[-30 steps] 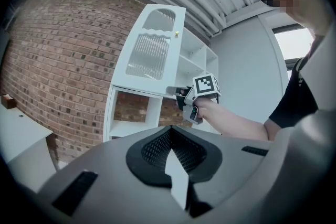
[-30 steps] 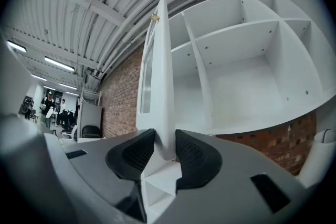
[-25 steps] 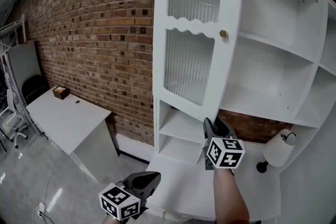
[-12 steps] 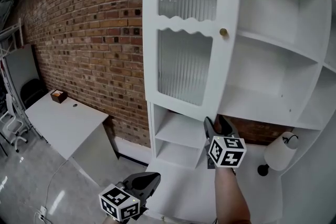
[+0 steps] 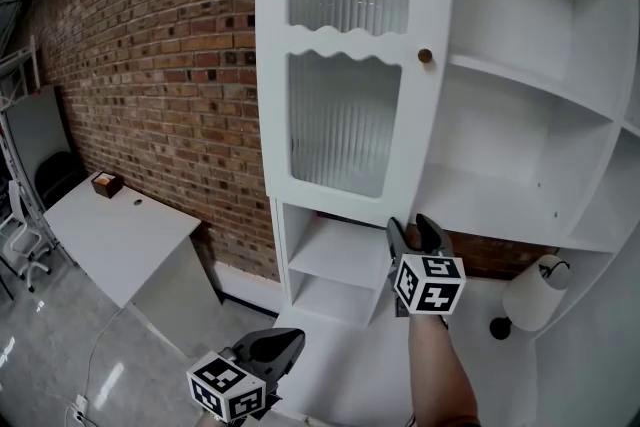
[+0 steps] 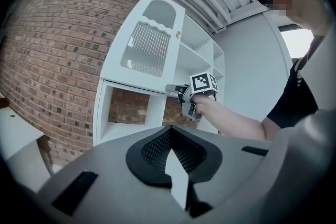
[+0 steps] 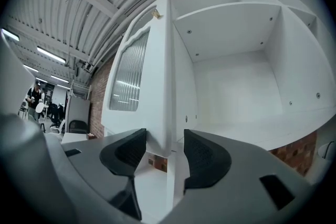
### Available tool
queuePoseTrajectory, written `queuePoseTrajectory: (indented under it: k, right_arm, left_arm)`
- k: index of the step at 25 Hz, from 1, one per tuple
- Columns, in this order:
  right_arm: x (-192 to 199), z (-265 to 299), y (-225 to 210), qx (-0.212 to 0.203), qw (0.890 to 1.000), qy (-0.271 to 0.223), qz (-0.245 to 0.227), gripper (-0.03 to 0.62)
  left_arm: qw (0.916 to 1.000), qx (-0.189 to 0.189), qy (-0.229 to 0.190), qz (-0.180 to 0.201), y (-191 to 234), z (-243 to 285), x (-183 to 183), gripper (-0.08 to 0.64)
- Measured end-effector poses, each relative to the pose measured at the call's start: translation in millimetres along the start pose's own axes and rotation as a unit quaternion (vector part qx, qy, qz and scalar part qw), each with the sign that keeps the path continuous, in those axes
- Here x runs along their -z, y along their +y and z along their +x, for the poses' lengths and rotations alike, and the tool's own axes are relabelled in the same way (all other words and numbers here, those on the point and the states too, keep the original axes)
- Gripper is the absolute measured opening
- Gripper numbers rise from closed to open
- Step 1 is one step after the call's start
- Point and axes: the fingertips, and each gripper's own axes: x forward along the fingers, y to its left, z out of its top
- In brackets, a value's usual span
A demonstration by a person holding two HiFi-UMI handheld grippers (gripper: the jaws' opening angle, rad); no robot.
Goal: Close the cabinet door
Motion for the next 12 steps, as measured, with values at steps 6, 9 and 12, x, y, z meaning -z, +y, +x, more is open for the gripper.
queuePoseTrajectory:
  k: [6, 9, 12]
  right_arm:
    - [1, 11, -6, 0.003, 1.0, -0.003, 0.003, 0.238]
    - [1, 14, -7, 0.004, 1.0, -0.005, 0.002, 0.238]
    - [0, 14, -6, 0.005, 1.0, -0.009, -0.003, 0.236]
  left_arm:
    - [1.0, -0.008, 0.003, -0.002, 6, 5, 2, 0.008]
    - [0.9999, -0.012, 0.002, -0.002, 10, 6, 1, 0.008]
    - [0.9999, -0.017, 0.003, -0.002, 12, 5, 2, 0.008]
